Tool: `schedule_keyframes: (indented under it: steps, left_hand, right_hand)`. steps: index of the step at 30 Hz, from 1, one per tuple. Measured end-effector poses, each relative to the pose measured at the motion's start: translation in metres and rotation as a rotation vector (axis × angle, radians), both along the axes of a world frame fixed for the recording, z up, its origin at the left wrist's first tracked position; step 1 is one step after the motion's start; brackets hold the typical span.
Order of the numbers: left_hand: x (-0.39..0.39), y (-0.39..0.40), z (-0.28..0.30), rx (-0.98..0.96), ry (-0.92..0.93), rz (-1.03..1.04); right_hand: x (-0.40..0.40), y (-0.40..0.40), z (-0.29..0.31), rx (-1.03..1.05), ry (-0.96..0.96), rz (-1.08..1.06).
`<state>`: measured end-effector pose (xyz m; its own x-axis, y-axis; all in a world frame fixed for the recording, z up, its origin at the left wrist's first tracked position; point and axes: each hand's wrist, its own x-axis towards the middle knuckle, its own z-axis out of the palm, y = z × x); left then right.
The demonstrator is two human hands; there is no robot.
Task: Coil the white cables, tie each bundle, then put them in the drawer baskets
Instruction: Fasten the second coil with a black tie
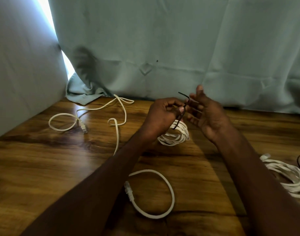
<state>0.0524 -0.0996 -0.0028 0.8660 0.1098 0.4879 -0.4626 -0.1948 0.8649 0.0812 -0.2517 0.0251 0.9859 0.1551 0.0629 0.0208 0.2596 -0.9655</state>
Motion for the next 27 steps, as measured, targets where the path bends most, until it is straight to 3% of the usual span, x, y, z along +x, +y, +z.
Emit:
schedule_keyframes:
  steps: [3, 9, 13, 17, 23, 27]
  left_hand:
    - [0.004, 0.004, -0.001, 0.054, -0.031, 0.061]
    - [0.001, 0.001, 0.0, 0.063, -0.003, 0.063]
    - [0.002, -0.003, 0.0, 0.018, 0.065, 0.1]
    - [0.0, -0.005, 0.003, -0.053, 0.091, 0.045]
    - [-0.005, -0.009, 0.006, -0.029, 0.176, 0.042]
    - [-0.005, -0.007, 0.005, 0.098, 0.145, -0.043]
  right_hand:
    - [-0.007, 0.012, -0.004, -0.157, -0.024, 0.125]
    - [-0.009, 0.027, -0.014, -0.031, -0.106, -0.148]
    - [-0.006, 0.032, -0.019, -0.126, -0.24, -0.313]
    - [-0.004, 0.029, -0.015, 0.155, 0.037, -0.167]
    - [-0.006, 0.013, -0.001, 0.165, -0.043, -0.267]
    - [-0.005, -0.004, 0.015, 0.55, -0.137, -0.176]
